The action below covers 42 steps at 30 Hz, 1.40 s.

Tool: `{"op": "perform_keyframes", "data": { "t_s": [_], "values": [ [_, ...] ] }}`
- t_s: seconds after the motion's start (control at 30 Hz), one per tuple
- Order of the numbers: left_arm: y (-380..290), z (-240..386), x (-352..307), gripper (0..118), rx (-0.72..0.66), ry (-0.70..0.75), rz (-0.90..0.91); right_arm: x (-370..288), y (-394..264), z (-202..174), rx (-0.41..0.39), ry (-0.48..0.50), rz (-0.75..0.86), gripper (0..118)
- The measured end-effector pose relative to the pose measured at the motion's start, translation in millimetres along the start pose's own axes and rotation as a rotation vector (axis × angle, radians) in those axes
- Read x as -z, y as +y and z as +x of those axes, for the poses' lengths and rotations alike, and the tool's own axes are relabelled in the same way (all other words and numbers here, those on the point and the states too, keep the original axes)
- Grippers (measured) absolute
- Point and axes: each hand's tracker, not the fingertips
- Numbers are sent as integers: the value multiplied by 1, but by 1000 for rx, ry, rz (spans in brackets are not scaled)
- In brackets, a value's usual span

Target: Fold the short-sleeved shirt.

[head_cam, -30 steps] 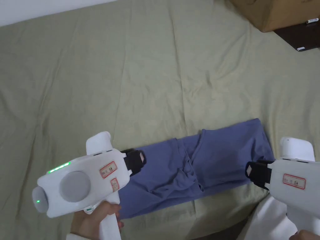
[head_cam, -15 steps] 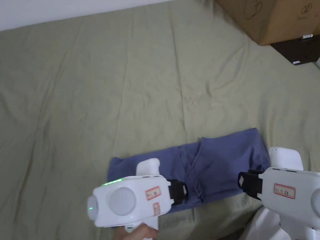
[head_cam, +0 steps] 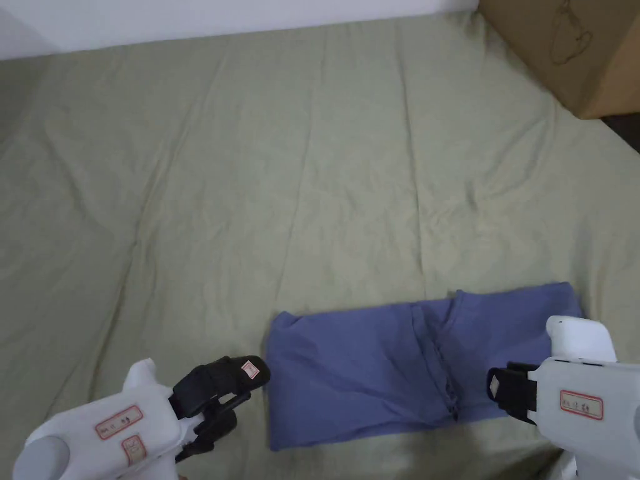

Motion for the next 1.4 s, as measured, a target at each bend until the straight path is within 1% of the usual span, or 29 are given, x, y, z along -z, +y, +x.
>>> {"op": "perform_keyframes", "data": {
  "t_s": [0.1,0.13,0.17,0.2,0.23,0.27,0.3,0.33,0.37,0.4,0.43,0.5,0.53,0.63,0.77,0.83,0.87,0.9,0.97,1.07,1.2,1.3,1.4],
  "values": [
    [-5,-20,29,98,-118,-121,-126,5,1,-14,-29,-1,-12,5],
    [-8,-18,40,98,-120,-203,-137,5,1,-17,-32,3,-12,5],
    [-10,-19,48,97,-144,-255,-142,5,1,-20,-36,10,-12,5],
    [-12,-18,60,93,-180,-270,-148,8,2,-20,-41,20,-15,5],
    [-13,-18,70,65,-186,-280,-158,9,2,-23,-46,26,-18,5],
    [-15,-15,77,20,-171,-256,-150,10,2,-24,-50,29,-23,5],
    [-14,-13,86,13,-138,-130,-173,12,1,-26,-55,26,-35,5],
    [-19,-11,89,13,-116,-24,-154,13,1,-26,-60,19,-43,5],
    [-19,-13,87,13,-95,-130,-146,13,0,-27,-65,16,-46,5],
    [-16,-12,78,13,-114,-180,-153,11,0,-27,-69,11,-46,5],
    [-13,-13,70,13,-133,-177,-143,10,-1,-27,-70,8,-46,5],
    [-6,-13,56,13,-56,-179,-141,10,0,-25,-63,11,-48,5],
    [1,-12,40,13,-37,-152,-119,12,2,-25,-56,11,-51,5],
    [19,-28,0,13,-20,-133,-64,11,3,-27,-46,8,-39,5],
    [42,-56,-67,13,-15,3,60,9,4,-28,-38,32,-23,5],
    [51,-59,-101,13,-11,83,137,10,4,-25,-38,37,-21,5],
    [53,-59,-114,13,-9,120,167,11,3,-24,-37,37,-21,5],
    [53,-53,-127,13,31,157,202,12,2,-22,-32,34,-20,5],
    [49,-30,-140,13,88,180,242,17,1,-16,-18,41,-28,5],
    [38,15,-134,13,171,143,246,22,2,-10,5,37,-47,5],
    [16,103,-101,13,457,227,195,16,3,-1,21,38,-21,5],
    [-8,148,-55,13,611,187,99,10,3,10,52,45,-6,5],
    [-34,172,7,13,698,156,-55,6,0,25,89,34,3,5]
  ]
}}
